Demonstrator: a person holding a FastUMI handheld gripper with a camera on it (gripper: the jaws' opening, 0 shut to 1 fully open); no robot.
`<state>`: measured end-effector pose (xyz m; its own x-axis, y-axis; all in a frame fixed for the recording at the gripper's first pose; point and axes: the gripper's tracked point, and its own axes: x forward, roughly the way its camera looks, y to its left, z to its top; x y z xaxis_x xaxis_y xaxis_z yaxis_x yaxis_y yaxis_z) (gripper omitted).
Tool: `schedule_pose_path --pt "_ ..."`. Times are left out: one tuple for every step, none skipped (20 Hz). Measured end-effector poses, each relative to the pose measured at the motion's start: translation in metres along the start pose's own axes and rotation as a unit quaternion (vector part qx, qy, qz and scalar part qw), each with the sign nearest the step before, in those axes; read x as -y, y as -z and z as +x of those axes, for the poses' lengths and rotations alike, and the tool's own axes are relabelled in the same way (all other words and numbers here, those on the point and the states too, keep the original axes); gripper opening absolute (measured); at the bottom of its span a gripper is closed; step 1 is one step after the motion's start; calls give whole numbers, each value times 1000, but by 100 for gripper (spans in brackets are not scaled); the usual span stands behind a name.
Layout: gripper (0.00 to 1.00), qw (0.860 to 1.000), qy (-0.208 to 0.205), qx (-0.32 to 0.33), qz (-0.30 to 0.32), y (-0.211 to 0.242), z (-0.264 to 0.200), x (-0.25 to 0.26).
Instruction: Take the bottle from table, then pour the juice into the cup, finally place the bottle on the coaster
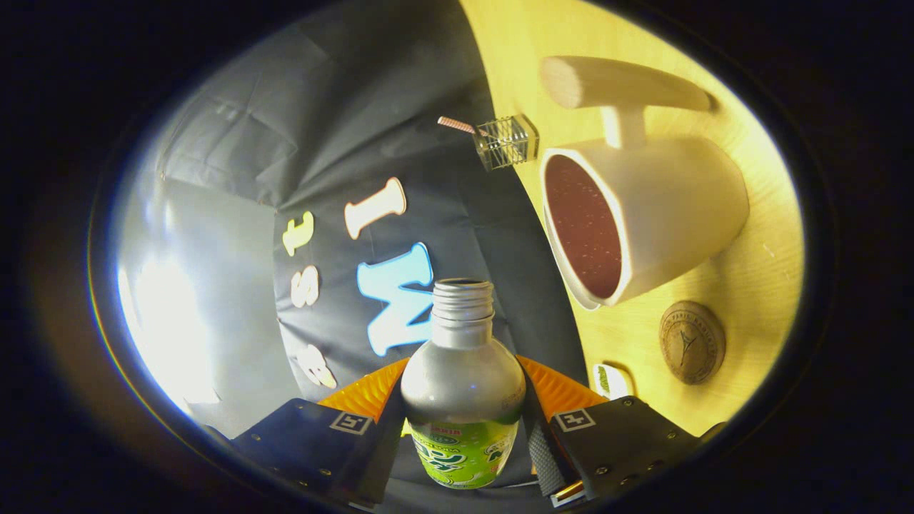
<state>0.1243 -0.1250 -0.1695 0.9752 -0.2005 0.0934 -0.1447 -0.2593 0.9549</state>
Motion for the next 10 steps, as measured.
schedule_pose_path --pt "77 1000 1 -5 -18 1 -1 -2" --pt "77 999 -4 -11 -32 2 0 -5" --pt "77 999 -8 -17 -48 3 1 -9" --pt "77 998 -7 -21 -67 3 2 -9" --pt "77 996 -5 -26 -89 5 2 -7" --pt "77 993 -3 -31 -112 5 3 -5" --pt "77 991 -2 -36 -131 8 3 -5" --pt "77 988 -3 -42 -148 10 4 -6" --pt "77 985 -5 -50 -167 15 4 -7" --pt "77 980 -5 -59 -191 18 4 -5"
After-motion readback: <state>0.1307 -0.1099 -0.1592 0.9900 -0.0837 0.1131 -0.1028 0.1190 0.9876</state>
